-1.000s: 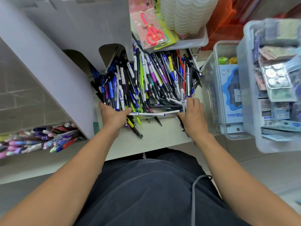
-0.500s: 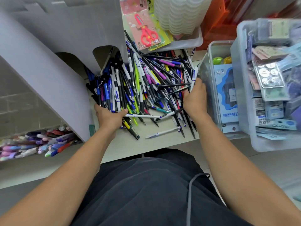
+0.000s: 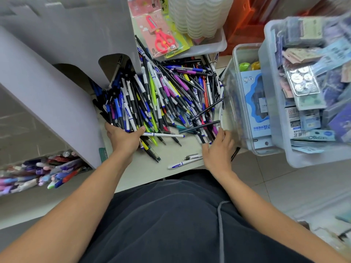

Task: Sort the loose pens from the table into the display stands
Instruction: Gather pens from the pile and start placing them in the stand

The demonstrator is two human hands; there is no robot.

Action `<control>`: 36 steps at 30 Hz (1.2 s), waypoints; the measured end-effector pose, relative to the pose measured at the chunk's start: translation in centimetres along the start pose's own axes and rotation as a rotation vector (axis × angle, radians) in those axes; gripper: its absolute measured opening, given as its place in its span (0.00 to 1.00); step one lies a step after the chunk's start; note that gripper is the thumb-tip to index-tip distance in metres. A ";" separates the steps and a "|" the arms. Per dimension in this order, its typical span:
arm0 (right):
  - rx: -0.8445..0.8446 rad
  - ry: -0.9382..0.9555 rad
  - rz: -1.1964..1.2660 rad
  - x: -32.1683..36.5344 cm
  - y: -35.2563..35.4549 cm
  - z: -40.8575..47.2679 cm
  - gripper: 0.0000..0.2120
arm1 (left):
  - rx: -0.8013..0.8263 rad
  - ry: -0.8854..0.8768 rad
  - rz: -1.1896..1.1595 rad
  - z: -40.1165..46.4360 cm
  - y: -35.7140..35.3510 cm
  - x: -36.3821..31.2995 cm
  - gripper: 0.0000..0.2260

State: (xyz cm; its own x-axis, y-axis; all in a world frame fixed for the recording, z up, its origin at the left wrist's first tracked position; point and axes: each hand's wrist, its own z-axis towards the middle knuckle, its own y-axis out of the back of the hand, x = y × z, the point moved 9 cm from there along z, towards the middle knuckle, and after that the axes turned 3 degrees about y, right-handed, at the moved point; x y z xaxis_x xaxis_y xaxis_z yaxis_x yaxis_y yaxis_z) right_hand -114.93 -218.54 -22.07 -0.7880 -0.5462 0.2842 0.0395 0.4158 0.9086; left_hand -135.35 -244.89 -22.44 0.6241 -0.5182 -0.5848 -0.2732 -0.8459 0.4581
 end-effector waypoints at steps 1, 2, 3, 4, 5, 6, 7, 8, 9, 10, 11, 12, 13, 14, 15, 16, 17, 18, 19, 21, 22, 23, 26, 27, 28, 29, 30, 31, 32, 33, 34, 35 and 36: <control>-0.045 -0.021 0.044 0.1 -0.5 -0.2 0.32 | 0.002 -0.002 -0.003 0.0 0.0 0.0 0.52; -0.099 -0.055 0.094 0.3 -0.8 -0.3 0.30 | 0.001 -0.002 -0.007 0.0 0.0 -0.1 0.52; -0.161 -0.097 0.149 0.5 -1.0 -0.2 0.28 | 0.000 -0.003 -0.012 -0.1 0.0 -0.1 0.52; -0.225 -0.140 0.204 0.8 -0.9 0.2 0.27 | 0.000 -0.005 -0.015 -0.2 0.0 -0.2 0.52; -0.290 -0.182 0.253 1.1 -0.8 0.5 0.26 | 0.000 -0.007 -0.014 -0.2 0.1 -0.2 0.52; -0.344 -0.224 0.291 1.4 -0.5 0.9 0.25 | 0.005 -0.005 -0.011 -0.2 0.1 -0.2 0.52; -0.388 -0.265 0.326 1.5 -0.4 1.2 0.24 | 0.013 -0.006 -0.007 -0.3 0.0 -0.2 0.52; -0.419 -0.298 0.358 1.6 -0.3 1.5 0.24 | 0.019 -0.009 -0.003 -0.2 0.0 -0.2 0.53; -0.445 -0.324 0.387 1.7 -0.3 1.8 0.24 | 0.024 -0.011 0.001 0.0 0.0 -0.2 0.53; -0.457 -0.358 0.423 1.9 -0.4 2.2 0.24 | 0.032 -0.012 0.004 0.2 0.0 -0.1 0.53; -0.463 -0.393 0.469 2.0 -0.5 2.6 0.24 | 0.038 -0.013 0.007 0.3 0.0 0.0 0.53; -0.455 -0.420 0.523 2.3 -0.5 2.9 0.24 | 0.040 -0.017 0.010 0.5 0.0 0.1 0.53; -0.432 -0.423 0.575 2.7 -0.4 3.2 0.25 | 0.042 -0.023 0.013 0.7 0.0 0.2 0.53; -0.394 -0.398 0.601 3.3 0.1 3.3 0.25 | 0.044 -0.026 0.014 0.9 0.1 0.4 0.53; -0.344 -0.340 0.602 3.9 0.7 3.1 0.26 | 0.043 -0.030 0.015 1.2 0.2 0.6 0.53; -0.283 -0.244 0.585 4.4 1.5 2.5 0.25 | 0.042 -0.034 0.022 1.3 0.3 0.7 0.52; -0.243 -0.131 0.557 4.4 2.6 1.4 0.23 | 0.041 -0.037 0.027 1.3 0.3 0.7 0.52; -0.244 -0.032 0.519 4.1 3.9 -0.2 0.20 | 0.037 -0.038 0.029 1.3 0.3 0.6 0.52; -0.276 0.015 0.478 3.0 5.1 -1.7 0.14 | 0.031 -0.042 0.027 1.3 0.2 0.5 0.52; -0.366 -0.079 0.397 -0.6 6.2 -4.1 0.03 | 0.018 -0.051 0.022 1.1 0.0 0.3 0.52; -0.376 -0.155 0.377 -2.1 6.0 -4.7 0.02 | 0.010 -0.060 0.017 1.0 -0.1 0.2 0.51; -0.368 -0.229 0.379 -3.4 5.6 -5.0 0.04 | 0.008 -0.073 0.013 0.9 -0.2 0.1 0.51; -0.392 -0.395 0.417 -5.5 5.0 -5.4 0.11 | 0.008 -0.078 0.027 0.7 -0.1 -0.1 0.52; -0.399 -0.428 0.398 -6.0 4.8 -5.5 0.15 | 0.012 -0.077 0.027 0.7 -0.1 -0.1 0.52; -0.385 -0.453 0.367 -6.2 4.7 -5.6 0.20 | 0.017 -0.074 0.026 0.8 -0.1 -0.1 0.52; -0.358 -0.479 0.357 -6.7 4.2 -5.4 0.25 | 0.016 -0.078 0.026 0.7 -0.1 -0.1 0.52; -0.313 -0.535 0.383 -7.0 3.9 -5.3 0.28 | 0.018 -0.078 0.028 0.8 -0.1 -0.1 0.52; -0.270 -0.602 0.432 -7.7 3.0 -5.1 0.28 | 0.020 -0.080 0.027 0.7 -0.1 -0.1 0.52; -0.219 -0.671 0.471 -8.0 2.5 -5.0 0.24 | 0.025 -0.083 0.024 0.7 -0.1 -0.1 0.52; -0.192 -0.718 0.512 -8.2 2.0 -4.8 0.17 | 0.030 -0.084 0.020 0.8 -0.2 0.0 0.52; -0.188 -0.761 0.581 -8.2 1.6 -4.9 0.09 | 0.033 -0.082 0.019 0.9 -0.2 0.0 0.52; -0.203 -0.796 0.665 -8.3 1.1 -4.9 0.05 | 0.033 -0.082 0.018 0.9 -0.1 0.1 0.52; -0.210 -0.823 0.731 -8.1 0.9 -5.4 0.09 | 0.034 -0.082 0.016 0.9 -0.1 0.1 0.52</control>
State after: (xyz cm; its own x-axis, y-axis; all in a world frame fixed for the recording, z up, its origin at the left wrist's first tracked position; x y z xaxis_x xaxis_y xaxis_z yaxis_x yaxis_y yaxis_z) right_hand -105.20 -217.70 -21.92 -0.6961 0.4586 0.5524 0.7007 0.2665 0.6618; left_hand -135.96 -244.98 -23.15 0.5580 -0.5390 -0.6310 -0.3081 -0.8406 0.4455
